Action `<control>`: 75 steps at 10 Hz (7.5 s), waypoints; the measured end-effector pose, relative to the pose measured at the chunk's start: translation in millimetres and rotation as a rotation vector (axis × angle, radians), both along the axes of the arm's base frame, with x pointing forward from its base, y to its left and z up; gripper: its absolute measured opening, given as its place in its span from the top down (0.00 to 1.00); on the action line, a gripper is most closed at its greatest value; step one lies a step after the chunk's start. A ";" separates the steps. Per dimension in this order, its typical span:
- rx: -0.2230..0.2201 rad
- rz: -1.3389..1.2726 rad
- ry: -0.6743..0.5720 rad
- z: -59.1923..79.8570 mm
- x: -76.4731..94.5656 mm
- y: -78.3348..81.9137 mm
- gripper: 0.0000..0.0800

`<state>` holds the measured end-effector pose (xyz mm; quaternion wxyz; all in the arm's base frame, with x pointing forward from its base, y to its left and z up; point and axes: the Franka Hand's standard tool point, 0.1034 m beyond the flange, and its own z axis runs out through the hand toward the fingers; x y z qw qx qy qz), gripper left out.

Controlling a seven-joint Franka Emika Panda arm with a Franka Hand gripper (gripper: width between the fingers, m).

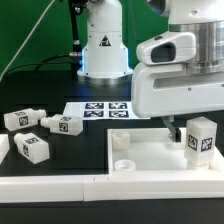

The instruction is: Assemble one leg

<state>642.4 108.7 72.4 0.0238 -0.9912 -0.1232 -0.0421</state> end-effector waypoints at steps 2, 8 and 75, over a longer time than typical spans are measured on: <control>-0.013 0.098 -0.005 -0.5 -0.1 -0.8 0.19; 0.014 -0.198 0.007 -1.2 0.2 -0.6 0.64; 0.209 -1.535 0.112 -6.6 -3.3 2.7 0.64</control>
Offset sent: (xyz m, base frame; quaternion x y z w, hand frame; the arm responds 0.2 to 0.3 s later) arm 0.0000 0.0000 0.0000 0.0000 0.0000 0.0000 1.0000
